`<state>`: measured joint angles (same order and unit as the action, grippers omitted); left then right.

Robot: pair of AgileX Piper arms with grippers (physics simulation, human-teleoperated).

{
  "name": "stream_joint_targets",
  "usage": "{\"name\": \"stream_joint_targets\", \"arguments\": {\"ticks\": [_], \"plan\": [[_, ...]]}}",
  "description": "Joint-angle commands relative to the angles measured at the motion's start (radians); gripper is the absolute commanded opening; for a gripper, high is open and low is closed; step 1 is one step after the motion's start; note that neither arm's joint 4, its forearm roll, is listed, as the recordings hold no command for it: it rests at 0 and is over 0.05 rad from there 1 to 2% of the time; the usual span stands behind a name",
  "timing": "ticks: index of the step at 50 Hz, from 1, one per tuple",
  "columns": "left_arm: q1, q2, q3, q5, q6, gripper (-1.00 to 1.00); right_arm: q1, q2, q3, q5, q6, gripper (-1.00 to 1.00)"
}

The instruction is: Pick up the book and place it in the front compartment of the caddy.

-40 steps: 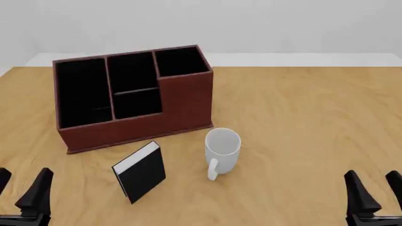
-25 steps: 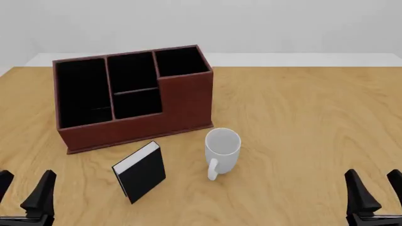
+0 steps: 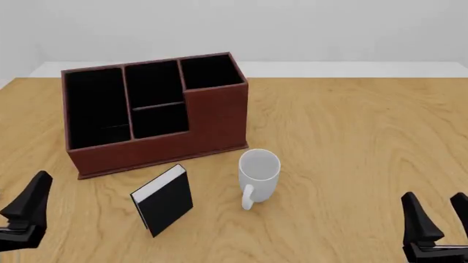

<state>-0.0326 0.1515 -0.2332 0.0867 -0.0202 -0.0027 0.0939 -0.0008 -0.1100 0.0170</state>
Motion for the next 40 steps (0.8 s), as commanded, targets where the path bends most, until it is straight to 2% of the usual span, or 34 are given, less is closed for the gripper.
{"name": "stream_joint_targets", "arguments": {"ticks": [1,3,5,6,9,11,13,15,22,23,24,25,26,29,35,37,40], "plan": [[-0.089,0.123,-0.161,0.082,0.071,1.00,0.013,0.022,0.000,-0.032,0.004,1.00],[-0.095,0.168,-0.191,0.093,0.080,1.00,0.015,0.023,0.000,-0.034,0.004,1.00],[-0.103,0.196,-0.216,0.104,0.058,1.00,0.015,0.022,0.000,-0.035,0.008,1.00],[-0.153,0.215,-0.240,0.127,0.077,1.00,0.014,0.030,0.000,-0.042,0.006,1.00],[-0.195,0.254,-0.273,0.150,0.115,1.00,0.015,0.031,0.000,-0.044,0.007,1.00],[-0.238,0.260,-0.318,0.188,0.058,1.00,0.016,0.026,0.000,-0.039,0.009,1.00],[-0.271,0.298,-0.348,0.218,0.098,1.00,0.018,0.020,0.000,-0.033,0.009,1.00],[-0.311,0.308,-0.380,0.247,0.177,1.00,0.025,0.013,0.000,-0.025,0.008,1.00],[-0.331,0.459,-0.551,0.375,0.164,1.00,0.038,-0.088,0.000,0.076,0.010,1.00],[-0.339,0.469,-0.564,0.389,0.171,1.00,0.039,-0.091,0.000,0.079,0.010,1.00],[-0.361,0.467,-0.579,0.405,0.218,1.00,0.041,-0.093,0.000,0.080,0.012,1.00],[-0.371,0.475,-0.604,0.421,0.214,1.00,0.042,-0.093,0.000,0.080,0.013,1.00],[-0.370,0.500,-0.632,0.441,0.179,1.00,0.044,-0.093,0.000,0.080,0.011,1.00],[-0.396,0.541,-0.669,0.478,0.259,1.00,0.050,-0.094,0.000,0.080,0.011,1.00],[-0.432,0.600,-0.745,0.552,0.295,1.00,0.051,-0.094,0.000,0.079,0.014,1.00],[-0.440,0.615,-0.761,0.576,0.332,1.00,0.052,-0.094,0.000,0.078,0.013,1.00],[-0.480,0.642,-0.793,0.633,0.310,1.00,0.056,-0.094,0.000,0.080,0.011,1.00]]}}
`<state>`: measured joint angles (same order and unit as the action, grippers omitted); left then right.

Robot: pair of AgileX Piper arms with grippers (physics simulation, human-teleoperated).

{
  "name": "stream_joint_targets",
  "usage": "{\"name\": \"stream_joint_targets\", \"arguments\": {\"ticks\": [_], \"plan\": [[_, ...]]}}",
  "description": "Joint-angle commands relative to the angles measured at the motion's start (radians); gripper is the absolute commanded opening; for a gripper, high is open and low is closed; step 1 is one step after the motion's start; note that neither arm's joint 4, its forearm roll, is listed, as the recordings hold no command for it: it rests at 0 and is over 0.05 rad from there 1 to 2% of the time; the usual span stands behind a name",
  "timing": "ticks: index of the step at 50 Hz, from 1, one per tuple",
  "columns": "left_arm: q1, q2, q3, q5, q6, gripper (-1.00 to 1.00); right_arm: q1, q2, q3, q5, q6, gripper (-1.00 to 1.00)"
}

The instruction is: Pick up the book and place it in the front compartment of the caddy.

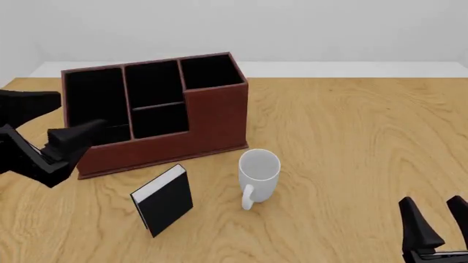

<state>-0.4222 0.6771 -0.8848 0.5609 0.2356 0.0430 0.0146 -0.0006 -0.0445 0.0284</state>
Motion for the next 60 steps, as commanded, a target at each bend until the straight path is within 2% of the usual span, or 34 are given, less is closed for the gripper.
{"name": "stream_joint_targets", "arguments": {"ticks": [1,5,7,13,16,21,30,32,36,39,40,60], "plan": [[-0.100,0.120,-0.146,0.170,0.062,1.00,0.012,-0.014,0.000,0.015,0.000,1.00],[-0.107,0.145,-0.179,0.209,0.117,1.00,0.017,-0.014,0.000,0.015,-0.002,1.00],[-0.110,0.167,-0.183,0.236,0.172,1.00,0.013,-0.014,0.000,0.015,-0.005,1.00],[-0.139,0.228,-0.243,0.344,0.204,1.00,0.007,-0.014,0.000,0.014,-0.009,1.00],[-0.128,0.246,-0.247,0.367,0.255,1.00,0.008,-0.014,0.000,0.015,-0.011,1.00],[-0.144,0.268,-0.252,0.405,0.289,1.00,0.010,-0.014,0.000,0.015,-0.015,1.00],[-0.154,0.310,-0.260,0.434,0.267,1.00,0.007,-0.014,0.000,0.014,-0.013,1.00],[-0.179,0.320,-0.266,0.450,0.230,1.00,0.007,-0.013,0.000,0.013,-0.013,1.00],[-0.181,0.325,-0.257,0.453,0.243,1.00,0.007,-0.011,0.000,0.012,-0.011,1.00],[-0.188,0.334,-0.261,0.454,0.228,1.00,0.007,-0.010,0.000,0.011,-0.011,1.00],[-0.193,0.341,-0.271,0.456,0.200,1.00,0.008,-0.010,0.000,0.010,-0.011,1.00],[-0.196,0.398,-0.187,0.349,0.153,1.00,0.007,-0.012,-0.001,0.011,-0.009,1.00]]}}
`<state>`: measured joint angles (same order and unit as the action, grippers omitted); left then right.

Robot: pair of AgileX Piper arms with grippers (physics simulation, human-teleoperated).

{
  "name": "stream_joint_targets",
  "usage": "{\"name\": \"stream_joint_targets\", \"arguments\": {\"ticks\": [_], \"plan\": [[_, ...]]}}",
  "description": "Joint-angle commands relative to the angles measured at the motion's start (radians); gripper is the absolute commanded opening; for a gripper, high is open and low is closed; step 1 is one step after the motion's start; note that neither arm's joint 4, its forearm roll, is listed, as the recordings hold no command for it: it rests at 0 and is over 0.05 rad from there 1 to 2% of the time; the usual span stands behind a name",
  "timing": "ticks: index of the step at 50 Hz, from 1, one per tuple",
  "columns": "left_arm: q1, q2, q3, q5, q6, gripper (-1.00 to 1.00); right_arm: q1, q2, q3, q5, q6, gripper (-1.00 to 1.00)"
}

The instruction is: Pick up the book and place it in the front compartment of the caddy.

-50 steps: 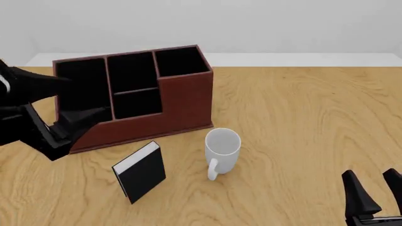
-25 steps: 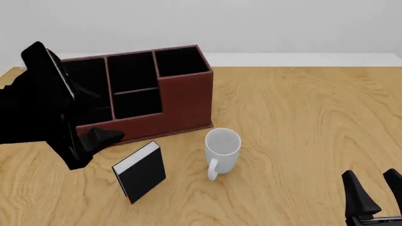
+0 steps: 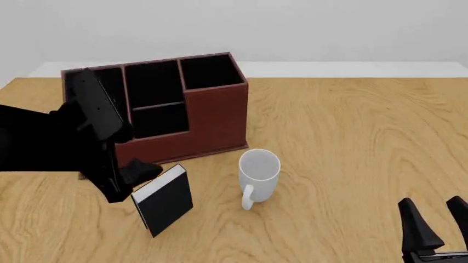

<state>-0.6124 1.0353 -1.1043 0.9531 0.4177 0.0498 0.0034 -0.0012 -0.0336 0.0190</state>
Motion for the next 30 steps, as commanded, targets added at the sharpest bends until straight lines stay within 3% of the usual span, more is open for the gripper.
{"name": "stream_joint_targets", "arguments": {"ticks": [1,14,24,30], "plan": [[-0.008,0.046,0.037,-0.046,-0.033,1.00,0.000,-0.001,0.000,0.000,0.002,1.00],[0.017,0.136,0.051,-0.060,-0.028,1.00,-0.001,-0.001,0.000,0.001,-0.003,1.00],[0.114,0.215,0.035,-0.062,0.047,1.00,0.003,-0.002,0.001,0.005,-0.017,1.00],[0.109,0.236,0.061,-0.079,0.032,1.00,0.007,-0.003,0.001,0.009,-0.027,1.00]]}}
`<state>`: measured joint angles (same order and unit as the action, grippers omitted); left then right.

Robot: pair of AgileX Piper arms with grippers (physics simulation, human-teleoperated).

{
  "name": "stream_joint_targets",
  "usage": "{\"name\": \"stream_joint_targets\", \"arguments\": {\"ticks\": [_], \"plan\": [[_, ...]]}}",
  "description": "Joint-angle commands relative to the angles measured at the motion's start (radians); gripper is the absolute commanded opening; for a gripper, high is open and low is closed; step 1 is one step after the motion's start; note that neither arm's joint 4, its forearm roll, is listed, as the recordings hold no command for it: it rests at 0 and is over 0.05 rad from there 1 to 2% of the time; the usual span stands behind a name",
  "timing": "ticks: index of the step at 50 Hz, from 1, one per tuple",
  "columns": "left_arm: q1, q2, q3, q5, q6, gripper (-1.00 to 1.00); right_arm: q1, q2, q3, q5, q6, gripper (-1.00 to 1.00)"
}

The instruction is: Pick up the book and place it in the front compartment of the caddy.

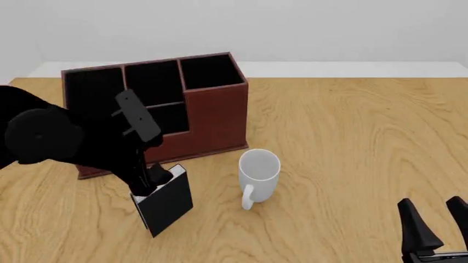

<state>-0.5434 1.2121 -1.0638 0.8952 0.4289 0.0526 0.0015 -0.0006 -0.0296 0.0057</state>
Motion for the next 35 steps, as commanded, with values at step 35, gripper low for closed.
{"name": "stream_joint_targets", "arguments": {"ticks": [35], "plan": [[0.077,0.153,0.101,-0.081,-0.009,1.00,-0.002,0.000,0.000,0.012,-0.029,1.00]]}}
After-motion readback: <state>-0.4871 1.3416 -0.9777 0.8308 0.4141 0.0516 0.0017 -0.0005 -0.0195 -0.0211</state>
